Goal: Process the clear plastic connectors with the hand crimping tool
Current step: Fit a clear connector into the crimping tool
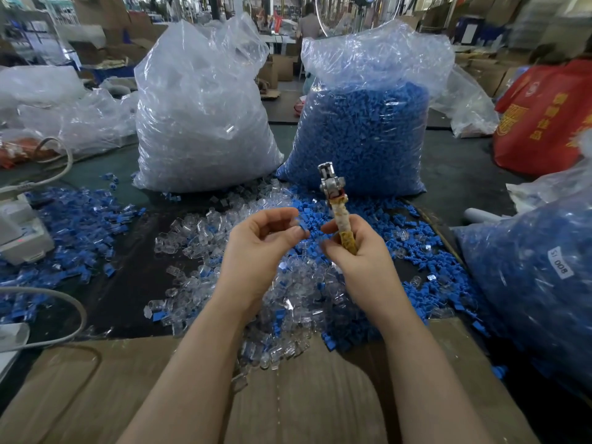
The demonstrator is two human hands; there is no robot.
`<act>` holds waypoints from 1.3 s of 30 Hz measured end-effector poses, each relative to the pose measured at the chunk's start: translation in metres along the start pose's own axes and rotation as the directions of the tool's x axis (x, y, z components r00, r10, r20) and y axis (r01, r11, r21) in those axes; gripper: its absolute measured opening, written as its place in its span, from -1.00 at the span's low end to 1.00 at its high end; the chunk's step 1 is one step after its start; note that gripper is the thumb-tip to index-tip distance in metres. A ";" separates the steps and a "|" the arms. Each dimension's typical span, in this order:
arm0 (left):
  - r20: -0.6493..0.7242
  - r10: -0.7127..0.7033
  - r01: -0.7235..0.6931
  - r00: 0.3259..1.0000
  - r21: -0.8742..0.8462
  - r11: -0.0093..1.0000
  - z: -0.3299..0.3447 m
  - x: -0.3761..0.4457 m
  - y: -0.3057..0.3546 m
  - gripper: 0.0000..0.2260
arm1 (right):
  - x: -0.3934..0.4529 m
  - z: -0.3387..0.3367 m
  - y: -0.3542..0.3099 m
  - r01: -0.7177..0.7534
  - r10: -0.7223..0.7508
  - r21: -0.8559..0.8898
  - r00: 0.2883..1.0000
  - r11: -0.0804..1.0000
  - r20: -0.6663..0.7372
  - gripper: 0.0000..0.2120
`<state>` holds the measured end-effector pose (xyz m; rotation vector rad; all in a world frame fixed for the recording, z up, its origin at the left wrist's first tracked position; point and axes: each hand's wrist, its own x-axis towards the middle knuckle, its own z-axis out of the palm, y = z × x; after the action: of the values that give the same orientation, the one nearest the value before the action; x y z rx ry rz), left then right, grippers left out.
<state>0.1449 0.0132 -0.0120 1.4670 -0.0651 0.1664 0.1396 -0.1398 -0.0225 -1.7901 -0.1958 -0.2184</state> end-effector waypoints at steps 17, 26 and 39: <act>-0.039 0.061 -0.064 0.997 -0.087 0.994 -0.012 0.006 0.000 -0.77 | 0.001 -0.022 0.005 -0.045 0.156 -0.337 0.938 0.941 0.309 -0.81; -0.033 0.073 -0.075 0.997 -0.085 0.993 -0.016 0.007 0.000 -0.78 | 0.000 -0.020 0.003 -0.004 0.138 -0.369 0.931 0.929 0.337 -0.70; -0.024 0.074 -0.076 0.997 -0.099 0.992 -0.016 0.008 -0.002 -0.77 | -0.003 -0.016 -0.001 0.005 0.146 -0.497 0.953 0.868 0.265 -0.69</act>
<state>0.1521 0.0293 -0.0149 1.3634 -0.1106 0.2355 0.1363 -0.1548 -0.0190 -2.3377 -0.3061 0.0658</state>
